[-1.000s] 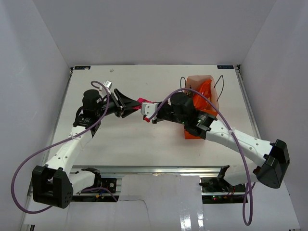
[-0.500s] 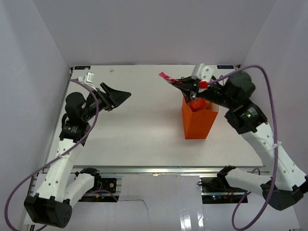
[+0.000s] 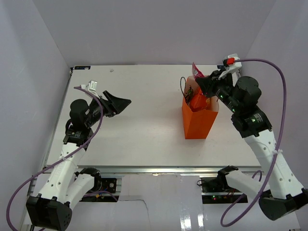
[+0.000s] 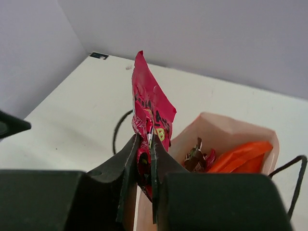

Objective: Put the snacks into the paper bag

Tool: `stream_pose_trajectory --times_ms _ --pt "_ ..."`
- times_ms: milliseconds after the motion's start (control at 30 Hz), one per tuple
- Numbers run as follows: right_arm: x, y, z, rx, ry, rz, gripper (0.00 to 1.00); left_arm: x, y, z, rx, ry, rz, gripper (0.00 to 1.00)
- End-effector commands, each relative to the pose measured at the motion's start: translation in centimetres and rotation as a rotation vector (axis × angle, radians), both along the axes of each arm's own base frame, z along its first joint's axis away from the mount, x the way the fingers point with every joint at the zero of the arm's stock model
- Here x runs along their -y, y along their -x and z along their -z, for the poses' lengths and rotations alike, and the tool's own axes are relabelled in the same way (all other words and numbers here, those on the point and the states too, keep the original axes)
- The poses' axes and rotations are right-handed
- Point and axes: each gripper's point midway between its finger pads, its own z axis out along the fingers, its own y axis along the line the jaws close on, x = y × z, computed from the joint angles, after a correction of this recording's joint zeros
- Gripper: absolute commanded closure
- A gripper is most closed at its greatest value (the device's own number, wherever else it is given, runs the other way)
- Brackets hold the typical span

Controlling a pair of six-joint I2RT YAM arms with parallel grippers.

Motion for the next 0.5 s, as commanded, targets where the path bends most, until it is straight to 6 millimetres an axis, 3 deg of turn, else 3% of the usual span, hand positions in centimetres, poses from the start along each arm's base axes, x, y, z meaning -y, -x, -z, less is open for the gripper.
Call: stream_pose_trajectory --times_ms 0,67,233,333,367,467 --pt "0.9 -2.5 1.9 -0.151 -0.141 0.129 0.91 0.0 0.2 -1.1 0.06 -0.01 0.009 0.16" --pt "1.4 -3.7 3.6 -0.221 -0.177 0.19 0.86 -0.1 0.6 -1.0 0.062 -0.005 0.009 0.16" --pt "1.3 -4.9 6.3 -0.322 -0.215 0.209 0.83 -0.6 1.5 -0.3 0.05 -0.02 -0.013 0.16" --pt "1.4 -5.1 7.5 -0.359 -0.218 0.22 0.7 -0.9 1.9 0.2 0.041 -0.035 -0.025 0.16" --pt "1.5 -5.1 7.7 -0.364 -0.219 0.224 0.58 -1.0 2.0 0.2 0.041 -0.039 -0.031 0.16" --pt "0.8 -4.7 8.0 -0.379 -0.22 0.177 0.38 -1.1 2.2 0.5 0.038 -0.042 -0.035 0.16"
